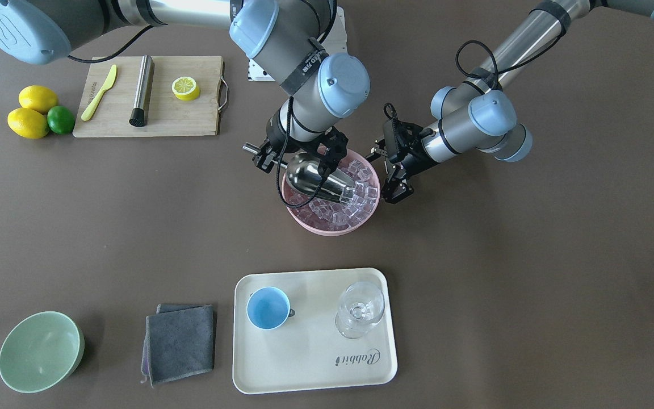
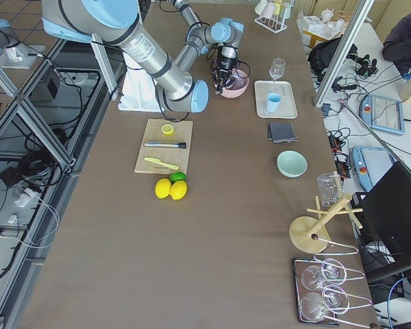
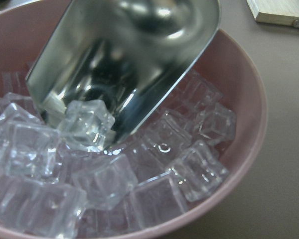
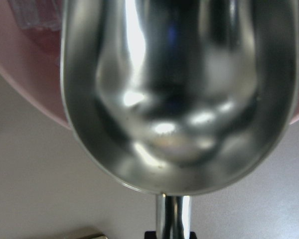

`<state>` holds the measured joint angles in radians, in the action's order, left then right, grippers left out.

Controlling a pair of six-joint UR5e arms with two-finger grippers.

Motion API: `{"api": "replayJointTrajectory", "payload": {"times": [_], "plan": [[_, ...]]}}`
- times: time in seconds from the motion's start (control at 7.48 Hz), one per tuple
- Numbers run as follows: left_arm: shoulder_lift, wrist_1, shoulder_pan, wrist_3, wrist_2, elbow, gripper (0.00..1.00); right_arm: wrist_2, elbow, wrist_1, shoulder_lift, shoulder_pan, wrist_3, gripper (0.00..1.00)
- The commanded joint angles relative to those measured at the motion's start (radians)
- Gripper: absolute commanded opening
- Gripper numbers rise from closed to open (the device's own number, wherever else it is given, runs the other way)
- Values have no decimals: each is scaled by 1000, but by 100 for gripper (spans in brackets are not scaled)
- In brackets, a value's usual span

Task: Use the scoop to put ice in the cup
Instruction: 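Lift the scoop out of the bowl with the right gripper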

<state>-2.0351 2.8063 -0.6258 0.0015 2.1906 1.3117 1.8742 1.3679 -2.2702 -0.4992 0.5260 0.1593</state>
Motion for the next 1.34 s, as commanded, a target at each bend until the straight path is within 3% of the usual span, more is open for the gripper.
{"api": "replayJointTrajectory", "payload": {"times": [0.0, 0.53, 1.2], "plan": [[0, -4, 0, 0, 4, 0, 98, -13, 176, 11, -123, 0, 6, 0], [0, -7, 0, 0, 5, 0, 98, -27, 201, 89, -179, 2, 12, 0], [1, -7, 0, 0, 6, 0, 98, -21, 417, 173, -343, 0, 48, 0]]}}
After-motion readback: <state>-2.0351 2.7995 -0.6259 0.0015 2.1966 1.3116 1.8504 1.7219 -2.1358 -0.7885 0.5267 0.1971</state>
